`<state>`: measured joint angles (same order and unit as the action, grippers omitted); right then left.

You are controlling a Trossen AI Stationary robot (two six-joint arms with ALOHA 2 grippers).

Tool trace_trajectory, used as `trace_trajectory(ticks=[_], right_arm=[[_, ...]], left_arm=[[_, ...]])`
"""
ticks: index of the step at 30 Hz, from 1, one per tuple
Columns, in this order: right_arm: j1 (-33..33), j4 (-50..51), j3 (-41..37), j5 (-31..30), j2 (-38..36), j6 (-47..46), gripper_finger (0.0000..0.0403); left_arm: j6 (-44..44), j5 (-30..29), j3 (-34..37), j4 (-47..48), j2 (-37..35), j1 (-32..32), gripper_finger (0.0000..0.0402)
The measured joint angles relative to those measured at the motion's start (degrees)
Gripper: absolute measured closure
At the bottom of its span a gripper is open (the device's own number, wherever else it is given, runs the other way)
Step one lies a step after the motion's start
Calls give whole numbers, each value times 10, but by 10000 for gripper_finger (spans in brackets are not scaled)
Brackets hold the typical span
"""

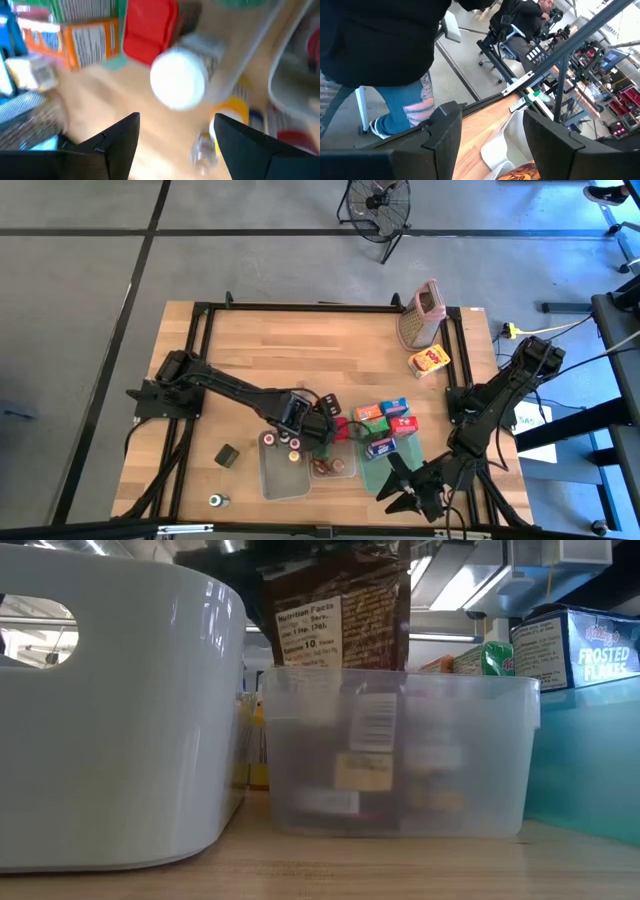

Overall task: Pick & Place Kitchen Items
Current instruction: Put the red food coloring bottle into the gray bin

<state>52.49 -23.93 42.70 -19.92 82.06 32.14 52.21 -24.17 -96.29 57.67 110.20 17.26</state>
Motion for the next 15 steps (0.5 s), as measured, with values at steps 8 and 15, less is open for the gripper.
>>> trace_trajectory(ticks=[8, 15], right_arm=[[-3, 0, 0, 0, 0, -1, 190], [-8, -6, 0, 0, 0, 2, 190]], left_arm=[[-120, -49, 0, 124, -45, 19, 151], [-244, 105, 0, 198, -127, -20, 151]])
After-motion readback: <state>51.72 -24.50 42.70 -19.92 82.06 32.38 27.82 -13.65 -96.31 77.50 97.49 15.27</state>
